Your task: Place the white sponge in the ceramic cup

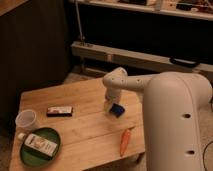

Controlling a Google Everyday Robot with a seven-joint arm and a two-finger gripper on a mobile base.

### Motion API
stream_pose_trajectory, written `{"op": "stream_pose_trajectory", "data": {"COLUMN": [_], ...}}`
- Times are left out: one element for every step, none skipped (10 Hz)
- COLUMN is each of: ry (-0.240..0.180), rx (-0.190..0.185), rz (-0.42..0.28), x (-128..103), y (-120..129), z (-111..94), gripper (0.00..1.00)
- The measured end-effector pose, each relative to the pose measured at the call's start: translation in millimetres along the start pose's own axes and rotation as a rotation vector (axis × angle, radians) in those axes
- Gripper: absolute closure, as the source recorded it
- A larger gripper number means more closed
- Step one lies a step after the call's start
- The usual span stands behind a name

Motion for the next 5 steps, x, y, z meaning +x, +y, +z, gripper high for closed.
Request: {"op": "stream_pose_trajectory", "data": {"ry": [0.001,0.004,0.005,0.007,0.011], "rx": [-0.001,-0.005,-0.008,-0.011,-0.013], "rz": [0.003,0.006,0.007,0.008,0.006], "x": [1,2,1,-1,-3], "y": [-1,-1,-3,-4,-5], "z": [1,2,5,11,16], "gripper": [0.35,0.35,0.35,0.35,0.35]}}
